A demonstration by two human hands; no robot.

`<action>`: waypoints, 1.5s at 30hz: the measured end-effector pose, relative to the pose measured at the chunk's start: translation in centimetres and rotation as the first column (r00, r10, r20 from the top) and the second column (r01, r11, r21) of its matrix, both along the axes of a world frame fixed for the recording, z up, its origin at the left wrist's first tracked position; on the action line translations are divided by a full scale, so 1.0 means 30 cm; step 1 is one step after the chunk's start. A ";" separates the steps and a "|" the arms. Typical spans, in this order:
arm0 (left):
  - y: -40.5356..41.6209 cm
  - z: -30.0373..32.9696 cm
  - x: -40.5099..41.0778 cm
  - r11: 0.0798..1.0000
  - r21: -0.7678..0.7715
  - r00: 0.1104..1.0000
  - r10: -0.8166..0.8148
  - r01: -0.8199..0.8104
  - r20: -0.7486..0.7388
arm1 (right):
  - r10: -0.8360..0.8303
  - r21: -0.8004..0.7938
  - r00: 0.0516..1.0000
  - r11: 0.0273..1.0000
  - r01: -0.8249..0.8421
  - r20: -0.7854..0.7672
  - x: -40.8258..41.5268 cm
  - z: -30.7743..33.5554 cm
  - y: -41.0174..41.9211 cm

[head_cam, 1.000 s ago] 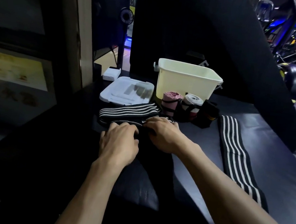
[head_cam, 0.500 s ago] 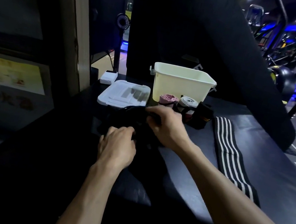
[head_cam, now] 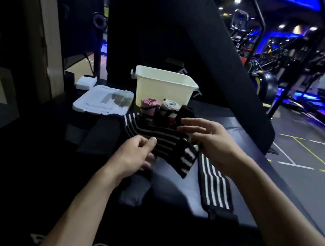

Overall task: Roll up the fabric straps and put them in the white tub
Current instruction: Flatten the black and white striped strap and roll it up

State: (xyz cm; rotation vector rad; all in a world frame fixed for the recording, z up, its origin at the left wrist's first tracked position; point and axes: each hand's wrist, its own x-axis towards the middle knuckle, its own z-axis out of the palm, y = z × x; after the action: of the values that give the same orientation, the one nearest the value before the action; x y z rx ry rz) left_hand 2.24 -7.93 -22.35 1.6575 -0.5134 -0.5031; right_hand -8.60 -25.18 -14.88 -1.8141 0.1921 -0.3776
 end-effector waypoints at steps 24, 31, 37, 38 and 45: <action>-0.211 0.034 -0.108 0.954 -0.175 0.942 -0.190 0.244 0.278 | -0.049 0.261 0.987 0.961 0.088 -0.150 -0.067 -0.075 -0.158; -0.237 0.055 -0.070 0.933 -0.303 0.969 -0.232 0.197 -0.087 | -0.104 0.303 0.994 0.949 0.088 0.038 0.070 0.045 -0.197; -0.229 0.054 -0.034 0.925 -0.163 0.923 -0.365 0.345 -0.120 | -0.260 0.312 0.951 0.929 0.200 0.165 0.176 0.134 -0.312; -0.228 0.051 -0.014 0.930 -0.166 0.930 -0.348 0.327 -0.119 | -0.298 0.297 0.937 0.925 0.238 0.180 0.186 0.138 -0.343; -0.295 0.057 0.001 0.889 -0.287 0.876 -0.425 0.357 -0.226 | -0.527 0.221 0.847 0.836 0.503 0.066 0.194 0.030 -0.565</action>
State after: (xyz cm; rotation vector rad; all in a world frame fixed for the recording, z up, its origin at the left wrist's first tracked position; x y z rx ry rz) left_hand 2.27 -16.79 -20.64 1.2227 -0.6738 -0.9305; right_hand -2.77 -42.14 -13.97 -1.5159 0.6198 -0.8241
